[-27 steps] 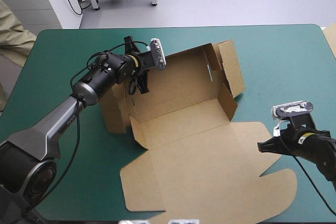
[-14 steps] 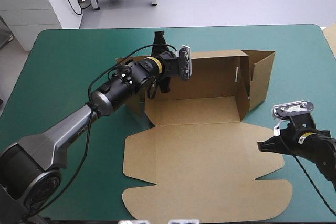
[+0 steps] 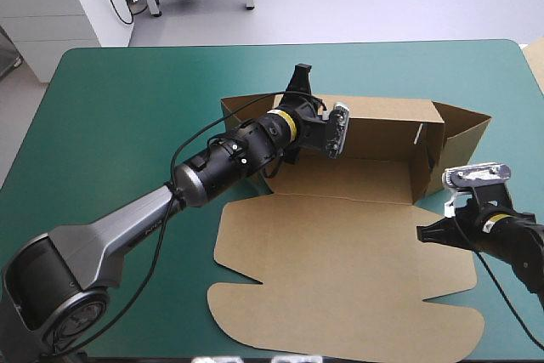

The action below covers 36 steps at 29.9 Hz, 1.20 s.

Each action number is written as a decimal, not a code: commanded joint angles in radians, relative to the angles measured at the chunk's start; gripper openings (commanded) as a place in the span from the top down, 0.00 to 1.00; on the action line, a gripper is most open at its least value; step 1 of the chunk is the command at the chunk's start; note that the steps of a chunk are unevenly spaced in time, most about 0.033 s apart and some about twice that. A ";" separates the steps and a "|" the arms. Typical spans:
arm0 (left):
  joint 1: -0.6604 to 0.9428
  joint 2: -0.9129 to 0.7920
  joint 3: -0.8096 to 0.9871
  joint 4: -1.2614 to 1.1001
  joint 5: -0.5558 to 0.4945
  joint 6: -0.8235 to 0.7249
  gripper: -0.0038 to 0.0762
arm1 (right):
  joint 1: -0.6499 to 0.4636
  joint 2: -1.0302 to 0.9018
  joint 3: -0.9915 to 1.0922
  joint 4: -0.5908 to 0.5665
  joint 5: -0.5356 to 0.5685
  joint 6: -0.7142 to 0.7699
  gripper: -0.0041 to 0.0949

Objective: Fold the box

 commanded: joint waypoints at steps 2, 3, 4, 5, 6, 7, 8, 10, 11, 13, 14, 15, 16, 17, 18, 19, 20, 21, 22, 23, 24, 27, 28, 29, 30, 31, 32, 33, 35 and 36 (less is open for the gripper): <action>-0.050 -0.037 0.002 0.132 -0.055 -0.133 0.96 | 0.004 -0.008 -0.033 -0.033 -0.035 0.027 0.98; -0.058 -0.037 0.004 0.164 -0.055 -0.179 0.96 | 0.004 -0.008 -0.037 -0.039 -0.030 0.034 0.98; -0.063 -0.035 0.008 0.201 -0.055 -0.228 0.96 | 0.004 -0.008 -0.043 -0.045 -0.025 0.042 0.98; -0.064 -0.032 0.010 0.250 -0.053 -0.276 0.96 | 0.004 -0.008 -0.049 -0.047 -0.019 0.044 0.98; -0.064 -0.033 0.010 0.290 -0.053 -0.322 0.96 | 0.004 -0.008 -0.059 -0.047 -0.011 0.046 0.98; -0.064 -0.032 0.011 0.320 -0.052 -0.361 0.96 | 0.004 -0.008 -0.073 -0.047 -0.002 0.046 0.98; -0.064 -0.030 0.014 0.335 -0.049 -0.383 0.96 | 0.004 -0.008 -0.087 -0.048 0.005 0.046 0.98; -0.064 -0.030 0.015 0.370 -0.041 -0.427 0.96 | 0.004 -0.008 -0.122 -0.048 0.020 0.046 0.98; -0.064 -0.030 0.018 0.376 -0.041 -0.438 0.96 | 0.004 -0.008 -0.138 -0.048 0.022 0.046 0.98; -0.064 -0.030 0.020 0.398 -0.048 -0.453 0.96 | 0.004 -0.008 -0.181 -0.052 0.041 0.056 0.98; -0.064 -0.030 0.022 0.403 -0.051 -0.467 0.96 | 0.004 -0.008 -0.201 -0.056 0.056 0.063 0.98; -0.064 -0.030 0.026 0.403 -0.062 -0.477 0.96 | 0.004 -0.008 -0.223 -0.060 0.065 0.068 0.98; -0.064 -0.030 0.033 0.403 -0.076 -0.478 0.96 | 0.004 -0.008 -0.244 -0.072 0.073 0.070 0.98; -0.064 -0.030 0.045 0.407 -0.086 -0.478 0.96 | 0.004 -0.006 -0.264 -0.089 0.079 0.080 0.98; -0.064 -0.030 0.056 0.412 -0.101 -0.478 0.96 | 0.004 -0.006 -0.280 -0.103 0.083 0.088 0.98; -0.064 -0.030 0.074 0.426 -0.115 -0.478 0.96 | 0.004 -0.003 -0.299 -0.124 0.086 0.099 0.98; -0.064 -0.028 0.092 0.449 -0.124 -0.486 0.96 | 0.004 0.000 -0.316 -0.146 0.087 0.104 0.98; -0.064 -0.025 0.106 0.468 -0.128 -0.498 0.96 | 0.004 0.003 -0.334 -0.162 0.093 0.111 0.98; -0.064 -0.024 0.121 0.502 -0.127 -0.526 0.96 | 0.004 0.008 -0.351 -0.179 0.095 0.123 0.98; -0.064 -0.021 0.136 0.539 -0.127 -0.561 0.96 | 0.004 0.017 -0.367 -0.188 0.097 0.128 0.98; -0.064 -0.021 0.152 0.580 -0.127 -0.603 0.96 | 0.004 0.022 -0.379 -0.190 0.099 0.128 0.98; -0.064 -0.021 0.189 0.734 -0.130 -0.761 0.96 | 0.004 0.058 -0.416 -0.190 0.088 0.141 0.98; -0.064 -0.021 0.198 0.792 -0.130 -0.819 0.96 | 0.004 0.073 -0.429 -0.190 0.082 0.144 0.98; -0.064 -0.021 0.208 0.855 -0.130 -0.881 0.96 | 0.004 0.090 -0.441 -0.190 0.077 0.146 0.98; -0.064 -0.021 0.213 0.904 -0.121 -0.930 0.96 | 0.004 0.105 -0.454 -0.190 0.069 0.148 0.98; -0.064 -0.021 0.221 0.969 -0.106 -1.000 0.96 | 0.004 0.127 -0.467 -0.190 0.055 0.148 0.98; -0.064 -0.021 0.228 1.011 -0.095 -1.046 0.96 | 0.004 0.142 -0.481 -0.190 0.044 0.159 0.98; -0.064 -0.021 0.236 1.052 -0.087 -1.087 0.96 | 0.004 0.158 -0.492 -0.190 0.031 0.175 0.98; -0.064 -0.021 0.257 1.119 -0.070 -1.151 0.96 | 0.004 0.201 -0.523 -0.211 0.006 0.195 0.98; -0.064 -0.021 0.265 1.135 -0.065 -1.156 0.96 | 0.004 0.225 -0.537 -0.223 -0.002 0.203 0.98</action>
